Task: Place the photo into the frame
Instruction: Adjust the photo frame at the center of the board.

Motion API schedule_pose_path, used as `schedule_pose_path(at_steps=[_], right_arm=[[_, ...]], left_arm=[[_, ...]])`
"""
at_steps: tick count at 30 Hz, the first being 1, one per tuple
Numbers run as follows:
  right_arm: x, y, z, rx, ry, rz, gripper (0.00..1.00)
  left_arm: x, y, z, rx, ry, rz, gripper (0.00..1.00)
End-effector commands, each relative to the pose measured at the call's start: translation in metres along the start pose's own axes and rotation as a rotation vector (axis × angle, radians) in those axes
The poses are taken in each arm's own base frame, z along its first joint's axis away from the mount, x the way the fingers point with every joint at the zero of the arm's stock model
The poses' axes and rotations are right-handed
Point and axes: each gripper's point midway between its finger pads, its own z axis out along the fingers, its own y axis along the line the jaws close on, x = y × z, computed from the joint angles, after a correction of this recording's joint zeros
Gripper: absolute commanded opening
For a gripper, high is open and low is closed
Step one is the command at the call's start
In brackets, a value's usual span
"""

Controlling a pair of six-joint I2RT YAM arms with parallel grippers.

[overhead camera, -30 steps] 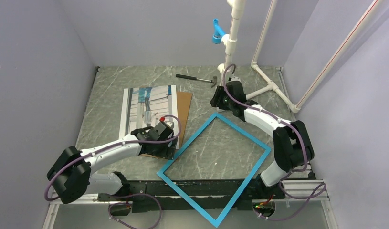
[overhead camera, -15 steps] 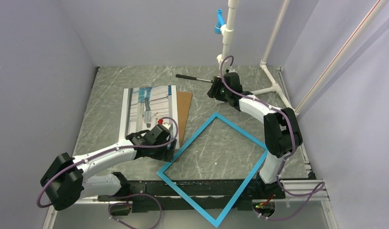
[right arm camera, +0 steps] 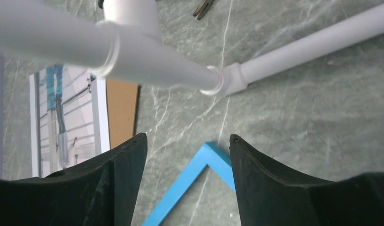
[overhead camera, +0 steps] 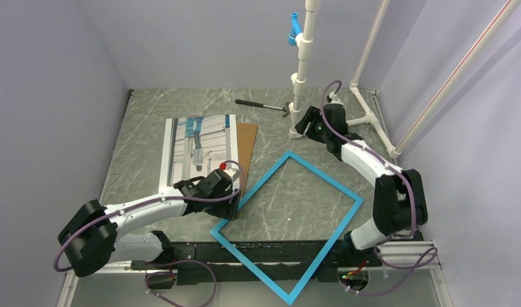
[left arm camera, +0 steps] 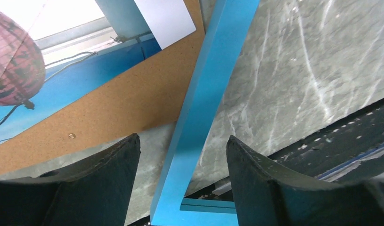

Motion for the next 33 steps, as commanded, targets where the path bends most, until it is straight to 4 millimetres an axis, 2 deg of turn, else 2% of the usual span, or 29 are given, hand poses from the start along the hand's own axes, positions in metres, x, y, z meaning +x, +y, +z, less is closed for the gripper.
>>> schedule_pose_path(at_steps=[1, 4, 6, 12, 15, 18, 25, 33], right_arm=[[0.006, 0.001, -0.034, -0.029, 0.015, -0.004, 0.68], [0.015, -0.008, -0.054, -0.035, 0.038, 0.008, 0.71], [0.023, -0.015, -0.065, -0.032, 0.054, 0.017, 0.72], [0.037, -0.024, -0.093, -0.030, 0.070, 0.005, 0.78], [0.040, -0.029, -0.100, -0.013, 0.067, -0.008, 0.82], [0.041, -0.031, -0.104, -0.008, 0.066, -0.018, 0.86], [0.044, -0.024, -0.106, -0.045, 0.085, -0.016, 0.87], [0.056, -0.013, -0.107, -0.104, 0.134, -0.003, 0.88]], left_arm=[[0.007, -0.005, 0.009, 0.011, 0.026, 0.027, 0.67], [0.012, -0.003, 0.014, -0.014, 0.043, 0.034, 0.57], [0.016, -0.004, 0.016, -0.021, 0.062, 0.039, 0.47], [0.015, -0.007, 0.019, -0.062, 0.065, 0.050, 0.00], [0.009, -0.011, 0.013, -0.069, 0.035, 0.023, 0.00], [0.001, -0.006, 0.002, -0.117, -0.017, -0.068, 0.00], [-0.014, 0.000, -0.024, -0.135, -0.149, -0.228, 0.00], [-0.010, 0.036, -0.047, -0.282, -0.219, -0.314, 0.00]])
